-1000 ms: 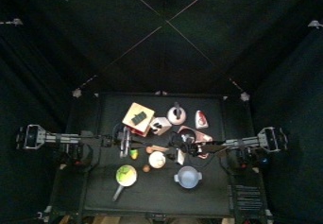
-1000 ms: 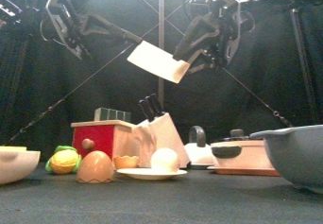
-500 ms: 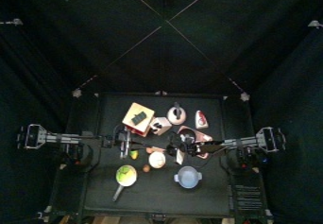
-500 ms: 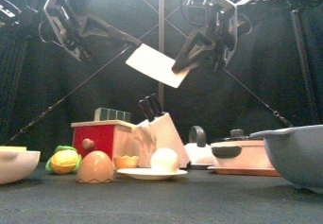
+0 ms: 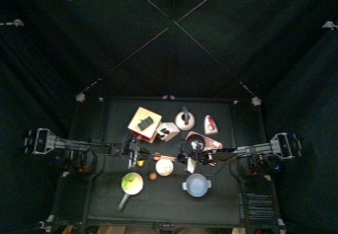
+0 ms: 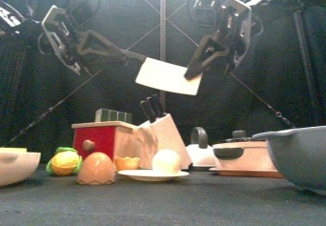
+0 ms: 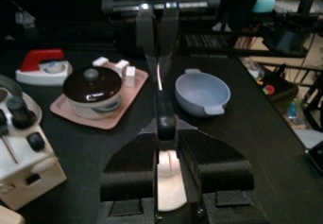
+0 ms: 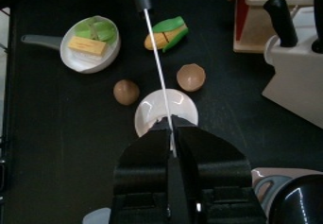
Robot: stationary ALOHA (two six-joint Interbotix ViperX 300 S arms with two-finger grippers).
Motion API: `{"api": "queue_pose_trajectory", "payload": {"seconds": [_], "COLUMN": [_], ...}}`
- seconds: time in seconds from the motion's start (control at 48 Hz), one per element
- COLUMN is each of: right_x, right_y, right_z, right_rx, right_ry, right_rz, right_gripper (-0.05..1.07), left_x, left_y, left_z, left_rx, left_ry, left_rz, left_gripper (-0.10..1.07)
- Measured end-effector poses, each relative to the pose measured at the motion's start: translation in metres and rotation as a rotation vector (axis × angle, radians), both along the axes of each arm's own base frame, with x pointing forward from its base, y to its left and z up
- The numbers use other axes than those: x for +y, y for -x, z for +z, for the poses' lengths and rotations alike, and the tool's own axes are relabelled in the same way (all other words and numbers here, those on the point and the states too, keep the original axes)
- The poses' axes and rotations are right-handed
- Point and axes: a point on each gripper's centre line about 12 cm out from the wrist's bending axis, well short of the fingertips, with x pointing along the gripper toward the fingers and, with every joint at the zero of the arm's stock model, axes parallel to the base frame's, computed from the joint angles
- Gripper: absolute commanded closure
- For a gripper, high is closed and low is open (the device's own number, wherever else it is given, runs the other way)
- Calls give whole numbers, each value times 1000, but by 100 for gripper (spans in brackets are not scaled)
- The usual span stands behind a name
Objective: Grab cleaver with other hand
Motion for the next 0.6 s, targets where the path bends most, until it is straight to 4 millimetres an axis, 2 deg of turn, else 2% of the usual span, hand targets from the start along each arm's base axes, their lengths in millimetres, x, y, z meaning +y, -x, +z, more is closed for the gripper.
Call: {"api": "queue_pose_trajectory", "payload": {"seconds": [0.125, 0.604], "right_x": [3, 3], "right_y": [0, 0], "right_z": [-1, -1], "right_rx": [2, 4], "right_ry": [0, -15], "right_rz": [8, 0], "right_gripper": [65, 65], "left_x": [-4, -5], "left_y": [-1, 0], "left_z": [-7, -10], "left_rx": [23, 44], "left_ry": [2, -1], "left_rz": [-12, -14], "left_gripper": [51, 51]}}
